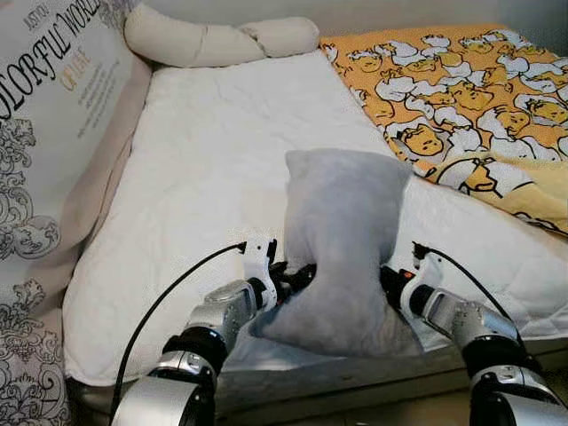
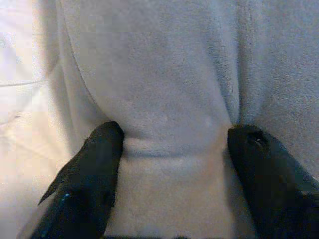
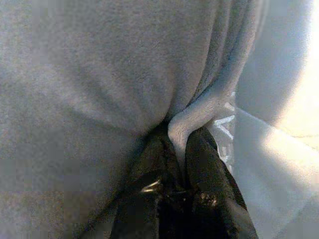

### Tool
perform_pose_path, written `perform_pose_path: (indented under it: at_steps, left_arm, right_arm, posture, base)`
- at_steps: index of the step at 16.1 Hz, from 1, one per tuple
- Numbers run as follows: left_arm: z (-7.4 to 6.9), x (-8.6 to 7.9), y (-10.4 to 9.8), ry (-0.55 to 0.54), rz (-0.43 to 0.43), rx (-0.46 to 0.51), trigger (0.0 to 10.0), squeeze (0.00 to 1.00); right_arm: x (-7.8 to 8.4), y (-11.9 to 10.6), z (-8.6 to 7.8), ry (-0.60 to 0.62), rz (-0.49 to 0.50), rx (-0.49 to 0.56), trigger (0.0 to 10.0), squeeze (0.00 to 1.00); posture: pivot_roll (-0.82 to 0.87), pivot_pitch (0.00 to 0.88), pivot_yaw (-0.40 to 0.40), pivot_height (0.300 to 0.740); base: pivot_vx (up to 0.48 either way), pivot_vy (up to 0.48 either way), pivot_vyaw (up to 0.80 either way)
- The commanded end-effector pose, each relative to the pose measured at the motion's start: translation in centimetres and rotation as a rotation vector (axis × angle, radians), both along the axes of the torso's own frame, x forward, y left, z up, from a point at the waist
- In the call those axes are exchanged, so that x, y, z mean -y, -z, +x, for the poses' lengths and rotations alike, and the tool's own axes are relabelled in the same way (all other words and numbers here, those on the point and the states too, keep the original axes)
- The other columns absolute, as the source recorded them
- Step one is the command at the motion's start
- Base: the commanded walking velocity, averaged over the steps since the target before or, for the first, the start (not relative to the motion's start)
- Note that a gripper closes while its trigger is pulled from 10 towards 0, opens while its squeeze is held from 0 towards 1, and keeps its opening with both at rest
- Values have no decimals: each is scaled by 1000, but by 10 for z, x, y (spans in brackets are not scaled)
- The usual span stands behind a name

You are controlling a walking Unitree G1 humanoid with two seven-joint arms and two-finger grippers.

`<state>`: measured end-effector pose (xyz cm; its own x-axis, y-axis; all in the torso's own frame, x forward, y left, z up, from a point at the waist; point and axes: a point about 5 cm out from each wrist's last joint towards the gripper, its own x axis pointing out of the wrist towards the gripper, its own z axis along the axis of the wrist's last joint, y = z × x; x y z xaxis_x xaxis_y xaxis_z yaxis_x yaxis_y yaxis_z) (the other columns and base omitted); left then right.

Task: Clean up the room

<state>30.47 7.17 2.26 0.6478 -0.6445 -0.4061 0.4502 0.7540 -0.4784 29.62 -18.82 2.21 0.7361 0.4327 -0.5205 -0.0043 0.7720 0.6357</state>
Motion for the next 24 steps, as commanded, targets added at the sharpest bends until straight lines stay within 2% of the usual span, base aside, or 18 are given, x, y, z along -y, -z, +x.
perform_pose_path:
  at_steps: [1, 4, 6, 10, 12, 13, 15, 17, 18, 20, 22, 24]
  left_arm:
    - [-5, 4, 7, 47, 70, -34, 0, 0]
    - [-4, 2, 5, 53, 76, -10, 0, 0]
    - [2, 0, 2, -11, 99, -9, 0, 0]
    - [7, 7, -11, -11, 32, 32, 0, 0]
    - [13, 4, -22, -31, 9, 74, 0, 0]
    - [15, 0, -32, -26, 11, 139, 0, 0]
    - [16, -9, -51, -27, 30, 242, 0, 0]
    - [15, -24, -83, -107, 22, 339, 0, 0]
    - [14, -28, -88, -124, 24, 356, 0, 0]
    - [5, -31, -110, -122, 89, 469, 0, 0]
    - [1, -29, -120, -114, 123, 529, 0, 0]
    - [2, -37, -120, -150, 147, 511, 0, 0]
  right_arm:
    - [-18, -2, 1, -53, 39, 19, 0, 0]
    - [-25, -4, 0, -49, 59, 48, 0, 0]
    - [-35, -5, -4, -41, 70, 67, 0, 0]
    - [-38, -9, -5, -44, 31, 98, 0, 0]
    - [-43, -25, -1, -61, 28, 184, 0, 0]
    - [-48, -37, 2, -78, 23, 263, 0, 0]
    - [-53, -52, 4, -105, 0, 346, 0, 0]
    - [-55, -69, 3, -96, -25, 437, 0, 0]
    - [-55, -71, 3, -86, -30, 454, 0, 0]
    - [-57, -77, 1, -57, -50, 523, 0, 0]
    - [-58, -82, 0, -24, -39, 548, 0, 0]
    - [-57, -81, -1, 3, -35, 539, 0, 0]
  posture:
    - [-180, 0, 68, 740]
    - [-169, 0, 66, 740]
    - [-157, 0, 63, 740]
    - [-144, 0, 59, 740]
    - [-141, 0, 62, 740]
    - [-140, 0, 65, 740]
    - [-132, 0, 70, 740]
    - [-119, 0, 70, 740]
    - [-119, 0, 70, 740]
    - [-103, 0, 67, 740]
    - [-86, 0, 57, 740]
    - [-91, 0, 69, 740]
  base:
    - [0, 0, 0]
    - [0, 0, 0]
    - [0, 0, 0]
    - [0, 0, 0]
    - [0, 0, 0]
    - [0, 0, 0]
    - [0, 0, 0]
    - [0, 0, 0]
    - [0, 0, 0]
    - [0, 0, 0]
    - [0, 0, 0]
    - [0, 0, 0]
